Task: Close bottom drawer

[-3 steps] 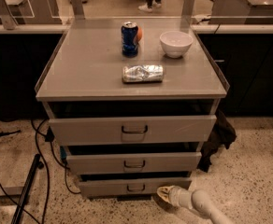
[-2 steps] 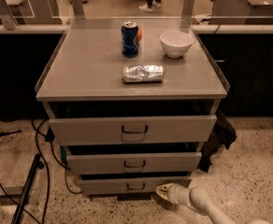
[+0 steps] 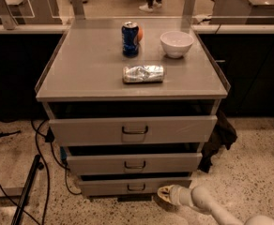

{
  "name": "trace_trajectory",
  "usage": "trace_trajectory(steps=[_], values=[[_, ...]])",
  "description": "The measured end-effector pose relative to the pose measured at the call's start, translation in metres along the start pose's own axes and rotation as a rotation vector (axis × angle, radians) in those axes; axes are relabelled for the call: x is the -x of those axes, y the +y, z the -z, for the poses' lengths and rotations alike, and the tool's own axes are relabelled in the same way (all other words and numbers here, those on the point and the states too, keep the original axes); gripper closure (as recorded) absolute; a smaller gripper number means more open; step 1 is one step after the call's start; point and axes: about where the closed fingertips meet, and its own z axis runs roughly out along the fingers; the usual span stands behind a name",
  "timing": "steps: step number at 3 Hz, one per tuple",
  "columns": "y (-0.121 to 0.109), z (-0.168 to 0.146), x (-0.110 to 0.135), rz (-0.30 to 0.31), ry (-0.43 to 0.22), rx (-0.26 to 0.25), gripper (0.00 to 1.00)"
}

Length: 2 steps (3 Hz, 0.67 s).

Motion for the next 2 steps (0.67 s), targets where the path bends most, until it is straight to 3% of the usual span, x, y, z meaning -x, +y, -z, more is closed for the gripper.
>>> trace_trajectory(steps=[2], values=[[0.089, 0.081, 0.023, -0.224, -0.037, 0.387, 1.0]])
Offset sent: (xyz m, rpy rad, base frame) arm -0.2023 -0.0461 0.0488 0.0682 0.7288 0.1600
